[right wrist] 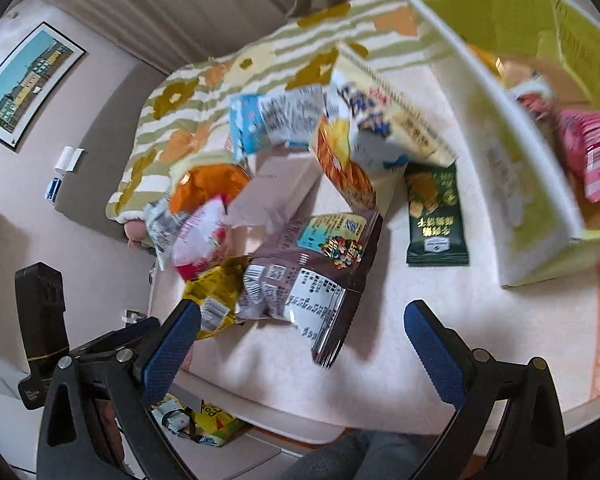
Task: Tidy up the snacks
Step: 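Grasp the gold snack bag with the left tool while the right tool grasps the brown candy bag, then carry both bags over the box and open both tools to drop them inside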
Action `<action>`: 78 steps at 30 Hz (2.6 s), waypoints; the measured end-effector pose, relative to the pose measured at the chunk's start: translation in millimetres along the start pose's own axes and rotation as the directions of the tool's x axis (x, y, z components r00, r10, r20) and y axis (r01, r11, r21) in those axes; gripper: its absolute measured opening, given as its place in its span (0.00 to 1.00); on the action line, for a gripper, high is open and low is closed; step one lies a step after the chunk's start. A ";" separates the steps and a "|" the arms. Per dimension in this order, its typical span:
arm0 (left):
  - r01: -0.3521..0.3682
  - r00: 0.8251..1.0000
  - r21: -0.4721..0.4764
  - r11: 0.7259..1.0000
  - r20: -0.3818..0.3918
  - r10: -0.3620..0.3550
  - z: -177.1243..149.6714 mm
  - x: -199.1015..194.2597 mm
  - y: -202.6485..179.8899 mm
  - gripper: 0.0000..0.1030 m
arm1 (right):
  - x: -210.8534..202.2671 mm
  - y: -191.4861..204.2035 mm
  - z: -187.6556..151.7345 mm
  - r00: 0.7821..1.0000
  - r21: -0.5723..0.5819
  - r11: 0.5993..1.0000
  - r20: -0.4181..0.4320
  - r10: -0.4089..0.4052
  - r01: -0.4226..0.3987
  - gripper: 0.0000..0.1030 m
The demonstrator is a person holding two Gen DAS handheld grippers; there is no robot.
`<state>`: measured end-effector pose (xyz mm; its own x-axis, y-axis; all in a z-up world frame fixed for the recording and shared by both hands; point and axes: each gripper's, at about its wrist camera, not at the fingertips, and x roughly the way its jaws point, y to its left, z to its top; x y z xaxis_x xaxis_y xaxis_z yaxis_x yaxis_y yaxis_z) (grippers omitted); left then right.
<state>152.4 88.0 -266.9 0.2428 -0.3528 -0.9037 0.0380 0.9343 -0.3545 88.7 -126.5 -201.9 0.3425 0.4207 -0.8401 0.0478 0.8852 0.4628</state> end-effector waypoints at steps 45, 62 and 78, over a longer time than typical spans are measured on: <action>0.050 0.999 0.036 0.998 -0.017 -0.050 4.9 23.6 7.1 0.45 | 60.0 -11.3 16.3 0.991 0.023 0.996 -0.102 0.086 -0.085 0.72; 0.099 0.992 0.077 0.992 0.066 -0.105 -20.2 -15.9 -6.6 0.42 | -0.6 -2.9 -16.4 1.000 -0.021 0.999 0.001 0.026 -0.026 0.57; 0.109 0.959 0.238 0.965 0.232 -0.166 17.6 -98.0 -92.2 0.42 | -123.6 3.3 11.6 0.968 -0.055 0.998 0.252 0.010 0.004 0.56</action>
<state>142.2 37.4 -141.5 0.4513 -0.4809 -0.7517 0.2938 0.8755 -0.3837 57.4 -177.9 -93.2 0.5682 0.3663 -0.7369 -0.0025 0.8962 0.4436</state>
